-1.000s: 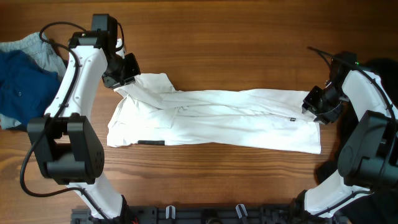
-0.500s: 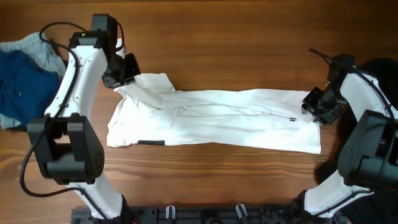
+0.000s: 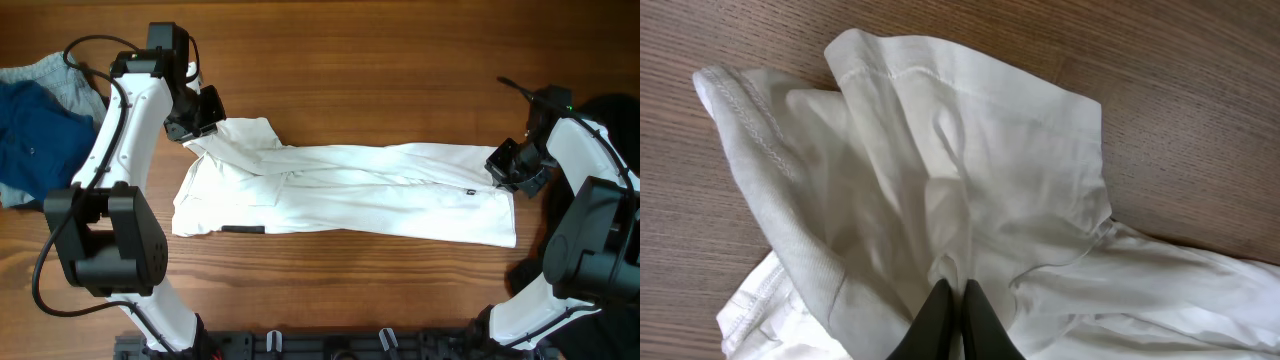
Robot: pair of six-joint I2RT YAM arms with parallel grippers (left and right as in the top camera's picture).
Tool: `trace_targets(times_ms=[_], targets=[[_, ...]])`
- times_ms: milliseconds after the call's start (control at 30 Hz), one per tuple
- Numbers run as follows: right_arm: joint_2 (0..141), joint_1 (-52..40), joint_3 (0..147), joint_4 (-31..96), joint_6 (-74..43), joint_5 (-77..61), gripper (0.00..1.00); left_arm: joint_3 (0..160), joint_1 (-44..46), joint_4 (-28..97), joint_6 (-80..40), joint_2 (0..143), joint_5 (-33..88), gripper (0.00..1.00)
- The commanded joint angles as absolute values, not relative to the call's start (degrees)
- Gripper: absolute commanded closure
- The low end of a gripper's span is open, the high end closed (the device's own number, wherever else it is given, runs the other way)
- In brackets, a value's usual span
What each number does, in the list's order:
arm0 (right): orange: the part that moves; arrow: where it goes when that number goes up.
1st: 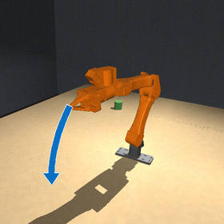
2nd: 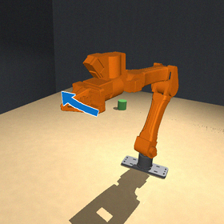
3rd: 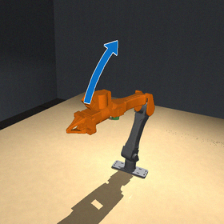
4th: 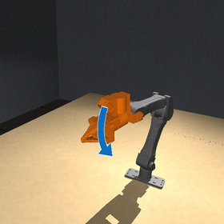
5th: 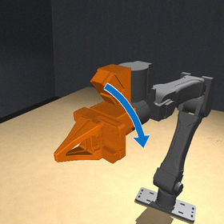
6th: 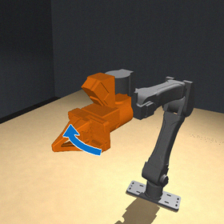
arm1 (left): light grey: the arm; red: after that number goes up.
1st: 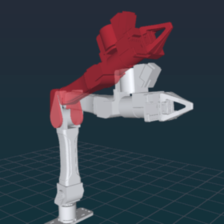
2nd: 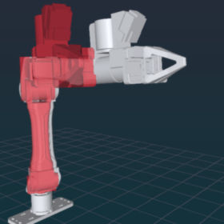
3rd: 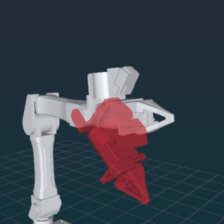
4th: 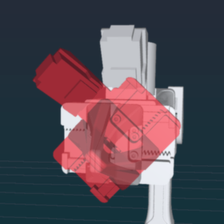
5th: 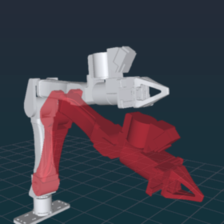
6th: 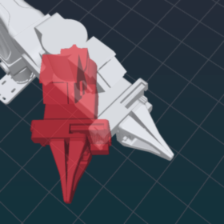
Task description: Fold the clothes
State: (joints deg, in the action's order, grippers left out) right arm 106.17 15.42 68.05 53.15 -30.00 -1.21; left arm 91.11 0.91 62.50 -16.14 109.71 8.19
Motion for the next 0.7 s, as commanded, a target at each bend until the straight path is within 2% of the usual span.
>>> trace_targets(times_ms=[0, 267, 433, 533, 667], targets=[[106.26, 15.31, 68.12, 53.1, -29.8, -0.45, 0.96, 90.63, 1.02, 62.22, -15.18, 108.53, 8.47, 0.96], [101.95, 19.94, 77.91, 59.59, -25.1, -0.4, 0.96, 90.65, -0.93, 61.39, -15.18, 108.27, 8.97, 0.96], [99.72, 21.8, 79.29, 61.73, -21.56, -0.43, 0.96, 90.65, -4.4, 62.76, -15.18, 107.0, 17.63, 0.96], [99.88, 21.82, 79.29, 63.24, -19.99, -0.43, 0.96, 90.65, -6.5, 65.8, -15.16, 105.93, 22.48, 0.96], [99.9, 21.82, 79.22, 65.6, -17.93, -0.4, 0.96, 90.63, -6.92, 73.25, -11.57, 105.67, 22.87, 0.96]])
